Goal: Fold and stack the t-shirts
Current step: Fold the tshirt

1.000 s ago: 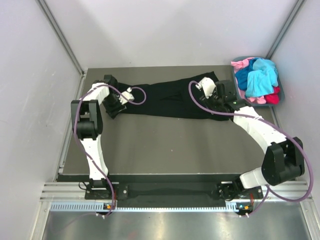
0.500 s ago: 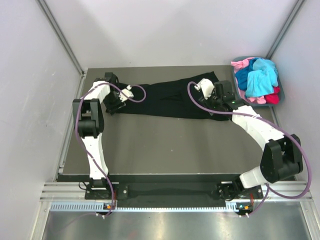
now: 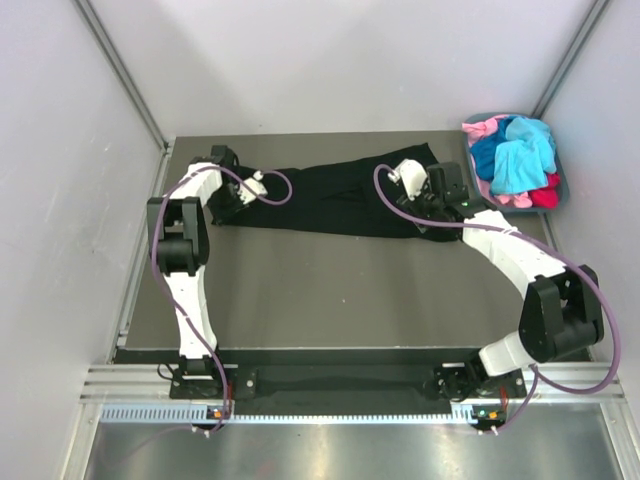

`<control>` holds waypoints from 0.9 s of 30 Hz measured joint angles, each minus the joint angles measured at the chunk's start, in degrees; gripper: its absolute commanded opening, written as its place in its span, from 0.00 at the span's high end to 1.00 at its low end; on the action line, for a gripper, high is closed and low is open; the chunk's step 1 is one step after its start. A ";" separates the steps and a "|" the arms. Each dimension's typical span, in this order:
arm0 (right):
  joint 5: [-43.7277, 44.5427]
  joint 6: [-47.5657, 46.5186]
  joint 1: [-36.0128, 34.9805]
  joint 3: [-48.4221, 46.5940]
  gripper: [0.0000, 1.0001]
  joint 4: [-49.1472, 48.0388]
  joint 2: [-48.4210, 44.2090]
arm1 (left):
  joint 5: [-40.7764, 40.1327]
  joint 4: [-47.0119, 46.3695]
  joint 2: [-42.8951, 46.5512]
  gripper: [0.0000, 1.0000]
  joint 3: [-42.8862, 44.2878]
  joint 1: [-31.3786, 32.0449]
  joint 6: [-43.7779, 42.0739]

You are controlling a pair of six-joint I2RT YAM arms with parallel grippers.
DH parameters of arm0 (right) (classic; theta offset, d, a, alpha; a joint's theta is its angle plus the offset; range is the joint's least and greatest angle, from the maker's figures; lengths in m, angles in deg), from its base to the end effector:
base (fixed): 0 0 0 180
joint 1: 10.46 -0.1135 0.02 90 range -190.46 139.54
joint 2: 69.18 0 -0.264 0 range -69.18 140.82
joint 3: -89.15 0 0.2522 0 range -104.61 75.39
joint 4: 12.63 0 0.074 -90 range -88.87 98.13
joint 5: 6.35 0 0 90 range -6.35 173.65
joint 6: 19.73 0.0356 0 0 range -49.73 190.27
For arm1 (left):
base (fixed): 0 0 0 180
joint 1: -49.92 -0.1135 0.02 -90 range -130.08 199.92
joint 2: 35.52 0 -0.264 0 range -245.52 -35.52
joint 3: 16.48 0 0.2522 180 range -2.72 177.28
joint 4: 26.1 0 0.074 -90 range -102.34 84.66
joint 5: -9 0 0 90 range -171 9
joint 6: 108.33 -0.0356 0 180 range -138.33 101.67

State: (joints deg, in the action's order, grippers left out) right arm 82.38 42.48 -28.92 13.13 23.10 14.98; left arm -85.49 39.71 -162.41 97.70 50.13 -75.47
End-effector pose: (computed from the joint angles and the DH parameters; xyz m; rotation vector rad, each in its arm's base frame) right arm 0.3050 0.1026 0.2645 -0.9279 2.1448 -0.0551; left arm 0.4463 0.0012 0.1619 1.4257 2.6314 0.2465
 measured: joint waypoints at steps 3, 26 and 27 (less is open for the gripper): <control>0.04 0.00 0.04 0.00 0.55 0.13 0.00 | -0.28 -0.15 0.15 0.82 -0.46 0.04 0.13; 1.70 3.26 10.32 -35.91 0.54 8.68 33.35 | 5.05 12.46 36.11 0.88 -43.98 9.49 2.25; 1.27 3.58 10.78 -38.82 0.53 9.38 35.85 | 5.33 13.14 36.52 0.88 -44.35 9.92 2.10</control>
State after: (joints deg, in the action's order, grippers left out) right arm 83.64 46.06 -18.14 -25.69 32.48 50.83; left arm -80.16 52.84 -125.89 53.35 60.05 -73.37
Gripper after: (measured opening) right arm 0.459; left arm 0.129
